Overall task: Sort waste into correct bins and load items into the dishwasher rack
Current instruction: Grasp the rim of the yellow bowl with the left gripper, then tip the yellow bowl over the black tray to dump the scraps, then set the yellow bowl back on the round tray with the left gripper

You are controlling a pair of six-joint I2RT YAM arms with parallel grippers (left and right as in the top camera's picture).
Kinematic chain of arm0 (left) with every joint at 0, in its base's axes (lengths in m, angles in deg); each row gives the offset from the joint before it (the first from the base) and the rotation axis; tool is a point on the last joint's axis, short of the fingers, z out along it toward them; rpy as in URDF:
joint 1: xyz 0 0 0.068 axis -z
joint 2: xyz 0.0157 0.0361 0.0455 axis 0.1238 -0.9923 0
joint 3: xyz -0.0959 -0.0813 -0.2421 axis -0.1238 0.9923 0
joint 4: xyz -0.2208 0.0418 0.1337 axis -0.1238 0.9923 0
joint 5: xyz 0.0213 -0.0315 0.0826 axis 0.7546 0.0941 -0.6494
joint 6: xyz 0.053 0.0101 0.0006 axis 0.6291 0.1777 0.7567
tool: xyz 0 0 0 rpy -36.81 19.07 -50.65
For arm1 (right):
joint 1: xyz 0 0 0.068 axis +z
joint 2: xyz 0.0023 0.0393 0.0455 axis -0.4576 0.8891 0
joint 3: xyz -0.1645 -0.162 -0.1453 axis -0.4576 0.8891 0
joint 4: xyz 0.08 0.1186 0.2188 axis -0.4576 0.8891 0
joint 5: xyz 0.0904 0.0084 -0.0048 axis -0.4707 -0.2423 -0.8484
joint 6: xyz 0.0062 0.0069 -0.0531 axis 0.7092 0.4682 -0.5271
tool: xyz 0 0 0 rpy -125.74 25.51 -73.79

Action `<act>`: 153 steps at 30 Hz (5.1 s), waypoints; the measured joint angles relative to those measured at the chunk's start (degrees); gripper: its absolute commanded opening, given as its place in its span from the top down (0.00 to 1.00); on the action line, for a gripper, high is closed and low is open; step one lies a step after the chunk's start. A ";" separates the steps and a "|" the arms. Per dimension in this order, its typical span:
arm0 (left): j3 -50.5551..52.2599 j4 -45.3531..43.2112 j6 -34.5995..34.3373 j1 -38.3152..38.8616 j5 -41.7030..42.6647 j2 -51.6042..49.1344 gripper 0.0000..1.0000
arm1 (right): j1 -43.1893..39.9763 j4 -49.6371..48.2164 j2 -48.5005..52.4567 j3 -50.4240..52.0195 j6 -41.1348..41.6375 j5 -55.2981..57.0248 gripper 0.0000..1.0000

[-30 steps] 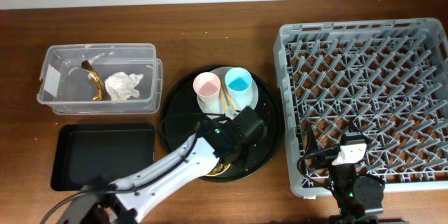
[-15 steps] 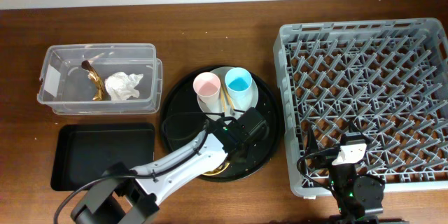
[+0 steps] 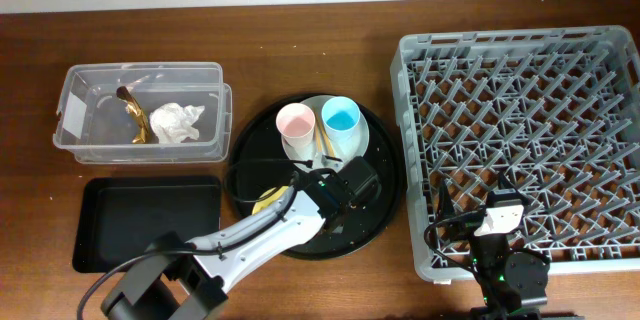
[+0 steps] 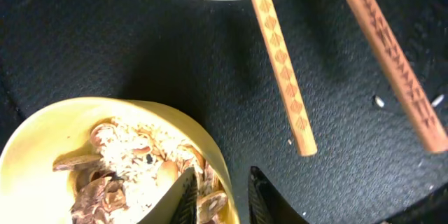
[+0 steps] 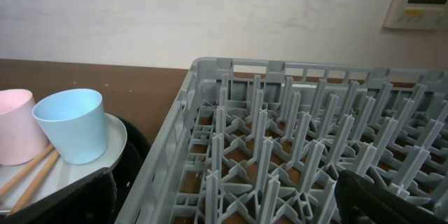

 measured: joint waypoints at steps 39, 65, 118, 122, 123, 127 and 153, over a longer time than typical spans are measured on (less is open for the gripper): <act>-1.14 0.90 -27.74 -4.15 -4.57 -2.56 1.00 | 0.00 0.00 0.00 -0.02 0.00 0.00 0.02; 0.20 15.69 33.83 -72.50 51.56 35.76 0.99 | 0.00 0.00 0.00 0.00 -0.04 -0.02 0.02; 18.62 -14.23 16.61 -63.84 67.54 35.56 1.00 | 0.00 0.00 0.00 0.00 0.00 0.02 0.02; 17.94 -15.32 10.75 -40.06 46.14 35.74 1.00 | 0.00 -0.02 0.00 0.00 0.00 0.02 0.02; 17.90 -15.52 9.53 -34.10 40.65 35.58 1.00 | 0.00 0.00 0.00 0.00 -0.02 0.00 0.02; 17.84 -18.38 5.73 -17.70 24.09 31.47 1.00 | 0.00 0.00 0.00 0.00 -0.02 0.02 0.02; 17.73 -18.08 4.00 -13.73 9.31 20.31 0.34 | 0.00 0.00 0.00 0.00 0.02 0.00 0.02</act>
